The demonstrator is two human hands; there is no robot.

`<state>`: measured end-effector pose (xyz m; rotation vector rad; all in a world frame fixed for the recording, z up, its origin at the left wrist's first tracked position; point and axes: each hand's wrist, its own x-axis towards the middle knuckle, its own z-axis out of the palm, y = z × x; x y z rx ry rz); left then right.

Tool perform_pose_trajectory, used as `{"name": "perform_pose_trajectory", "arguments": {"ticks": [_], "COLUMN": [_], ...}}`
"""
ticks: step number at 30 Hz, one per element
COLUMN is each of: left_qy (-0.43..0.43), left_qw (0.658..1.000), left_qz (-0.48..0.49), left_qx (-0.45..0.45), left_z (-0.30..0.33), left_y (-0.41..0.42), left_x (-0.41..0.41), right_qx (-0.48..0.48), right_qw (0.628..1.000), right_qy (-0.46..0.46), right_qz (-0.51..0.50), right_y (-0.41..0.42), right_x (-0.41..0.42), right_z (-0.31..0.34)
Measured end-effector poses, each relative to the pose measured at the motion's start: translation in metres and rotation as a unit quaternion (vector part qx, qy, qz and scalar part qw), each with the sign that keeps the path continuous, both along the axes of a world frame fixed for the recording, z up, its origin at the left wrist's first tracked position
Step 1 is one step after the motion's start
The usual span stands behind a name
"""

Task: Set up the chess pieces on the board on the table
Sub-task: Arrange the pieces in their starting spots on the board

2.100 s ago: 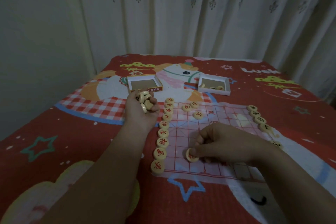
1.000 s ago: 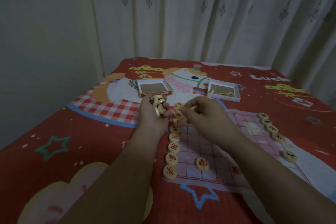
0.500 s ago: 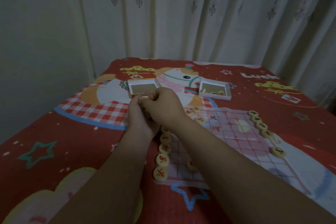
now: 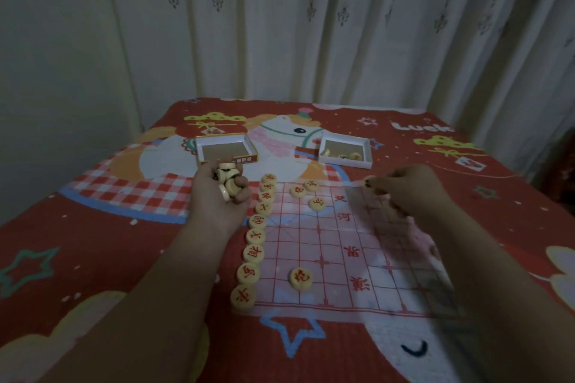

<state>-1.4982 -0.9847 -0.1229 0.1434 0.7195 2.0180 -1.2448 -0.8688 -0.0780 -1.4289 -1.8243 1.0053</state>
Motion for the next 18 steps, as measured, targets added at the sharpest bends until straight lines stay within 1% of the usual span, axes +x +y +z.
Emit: {"name": "perform_pose_trajectory", "arguments": {"ticks": [4,10,16,18], "left_qy": [0.007,0.019,0.014,0.014], "left_qw": [1.0,1.0,1.0,1.0], "left_qz": [-0.001,-0.005,-0.008,-0.011], "left_qx": [-0.006,-0.007,-0.003,-0.002], "left_z": [0.0,0.0,0.001,0.001], "left_y": [0.0,0.0,0.002,0.002], "left_x": [0.0,0.0,0.001,0.001], "right_qx": [0.017,0.031,0.067,0.079], "right_qw": [0.996,0.982,0.966,0.964], "right_qy": [-0.087,-0.188,-0.249,-0.256], "right_qz": [-0.01,0.015,0.01,0.0], "right_y": [0.023,0.04,0.045,0.04], "right_x": [0.016,0.002,-0.001,-0.001], "right_z": [0.002,-0.007,-0.015,-0.016]}}
